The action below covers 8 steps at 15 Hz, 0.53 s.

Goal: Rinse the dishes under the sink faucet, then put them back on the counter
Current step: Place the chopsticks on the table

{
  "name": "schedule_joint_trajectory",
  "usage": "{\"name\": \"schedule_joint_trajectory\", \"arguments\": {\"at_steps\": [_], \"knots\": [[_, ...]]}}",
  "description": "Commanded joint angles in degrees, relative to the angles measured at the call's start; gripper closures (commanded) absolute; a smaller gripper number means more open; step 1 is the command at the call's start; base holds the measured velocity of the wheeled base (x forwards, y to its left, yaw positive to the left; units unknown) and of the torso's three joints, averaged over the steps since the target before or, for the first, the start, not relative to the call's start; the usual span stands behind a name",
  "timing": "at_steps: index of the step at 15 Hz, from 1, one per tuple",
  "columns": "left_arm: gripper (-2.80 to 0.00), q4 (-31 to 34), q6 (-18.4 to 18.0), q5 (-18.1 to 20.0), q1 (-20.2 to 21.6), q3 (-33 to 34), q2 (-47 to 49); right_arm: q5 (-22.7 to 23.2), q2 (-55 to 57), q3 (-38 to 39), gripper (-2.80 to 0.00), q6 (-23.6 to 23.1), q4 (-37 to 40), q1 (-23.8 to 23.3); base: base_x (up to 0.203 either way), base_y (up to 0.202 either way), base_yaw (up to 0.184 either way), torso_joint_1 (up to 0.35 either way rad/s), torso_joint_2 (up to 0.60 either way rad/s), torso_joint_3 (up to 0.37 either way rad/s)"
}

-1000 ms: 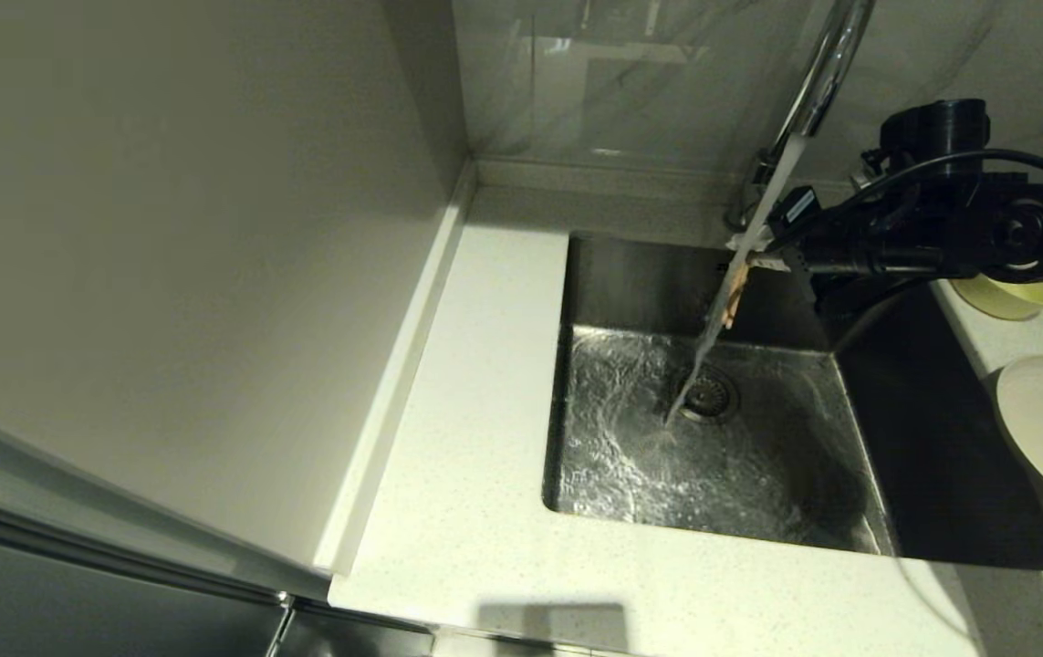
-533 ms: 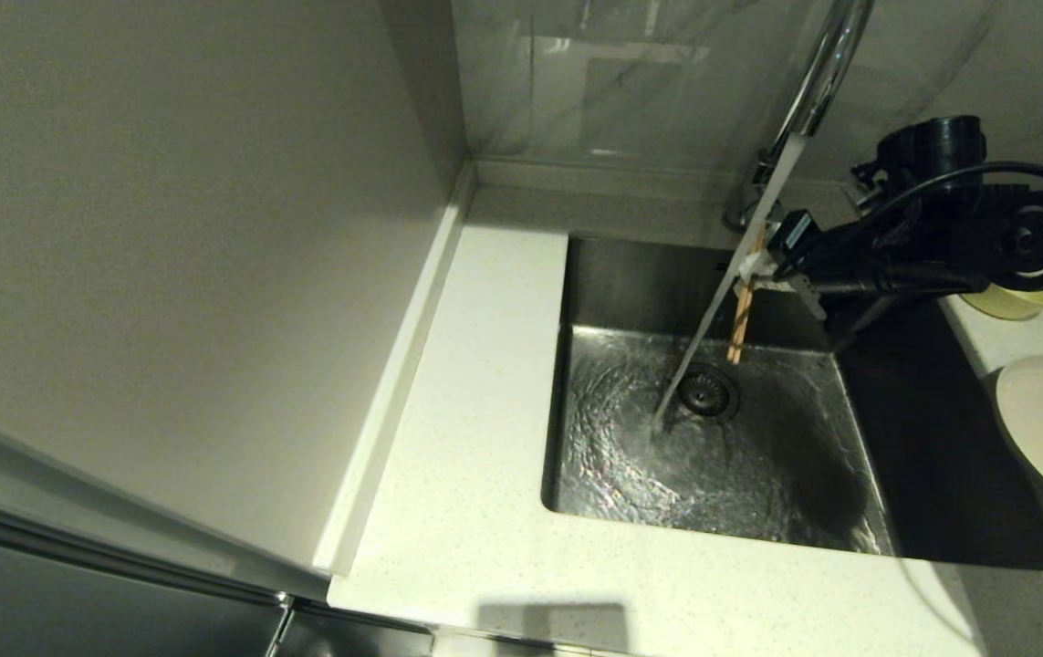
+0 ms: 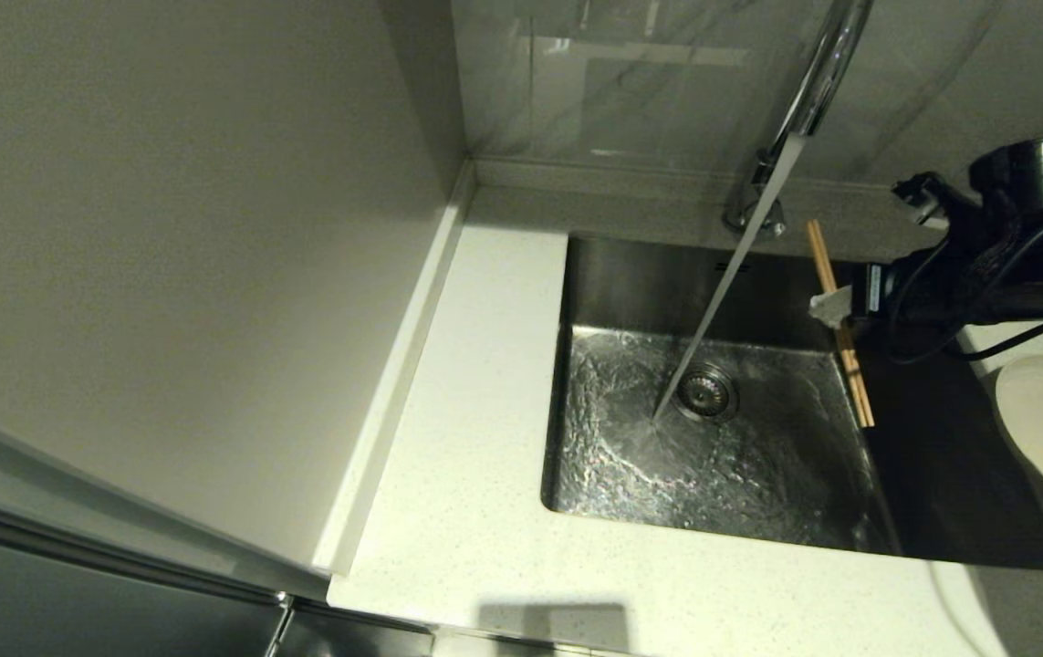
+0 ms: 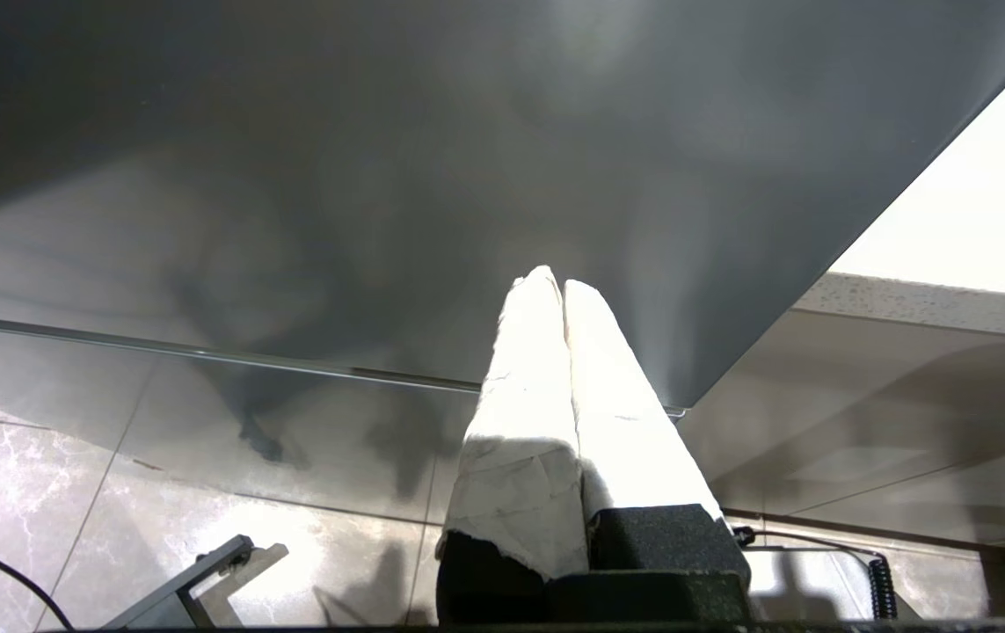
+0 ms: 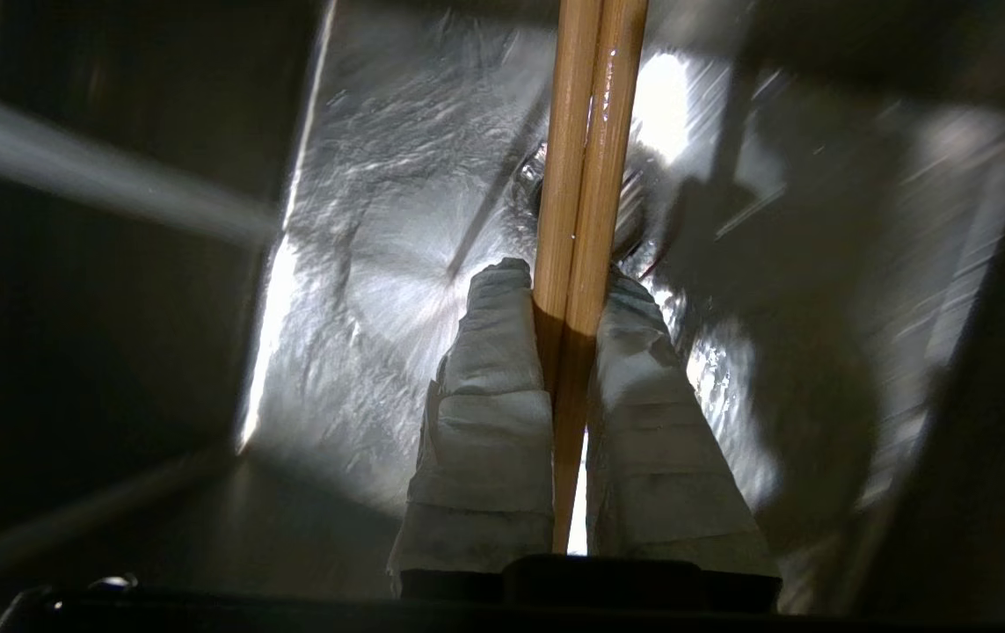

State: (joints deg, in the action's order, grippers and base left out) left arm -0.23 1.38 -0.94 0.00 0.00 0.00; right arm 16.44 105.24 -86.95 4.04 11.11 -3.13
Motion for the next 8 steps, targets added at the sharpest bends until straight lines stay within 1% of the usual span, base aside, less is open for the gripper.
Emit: {"name": "schedule_joint_trajectory", "arguments": {"at_steps": [1,3,5,6,8], "knots": [[0.0,0.0,0.0,0.0,0.0,0.0,-0.1,0.1,-1.2,-3.2,0.0,-1.8,-1.7,-3.8,0.0,0.0,0.0,0.0,0.0,0.0],[0.0,0.0,0.0,0.0,0.0,0.0,-0.1,0.1,-0.6,-6.5,0.0,-6.5,-1.2,-7.2,0.0,0.0,0.0,0.0,0.0,0.0],[0.0,0.0,0.0,0.0,0.0,0.0,-0.1,0.2,1.0,-12.2,0.0,-10.5,2.1,-9.7,0.0,0.0,0.0,0.0,0.0,0.0],[0.0,0.0,0.0,0.0,0.0,0.0,-0.1,0.4,2.3,-16.3,0.0,-11.6,3.8,-10.7,0.0,0.0,0.0,0.0,0.0,0.0],[0.0,0.0,0.0,0.0,0.0,0.0,-0.1,-0.1,6.3,-25.7,0.0,-12.0,5.5,-12.6,0.0,0.0,0.0,0.0,0.0,0.0]]}}
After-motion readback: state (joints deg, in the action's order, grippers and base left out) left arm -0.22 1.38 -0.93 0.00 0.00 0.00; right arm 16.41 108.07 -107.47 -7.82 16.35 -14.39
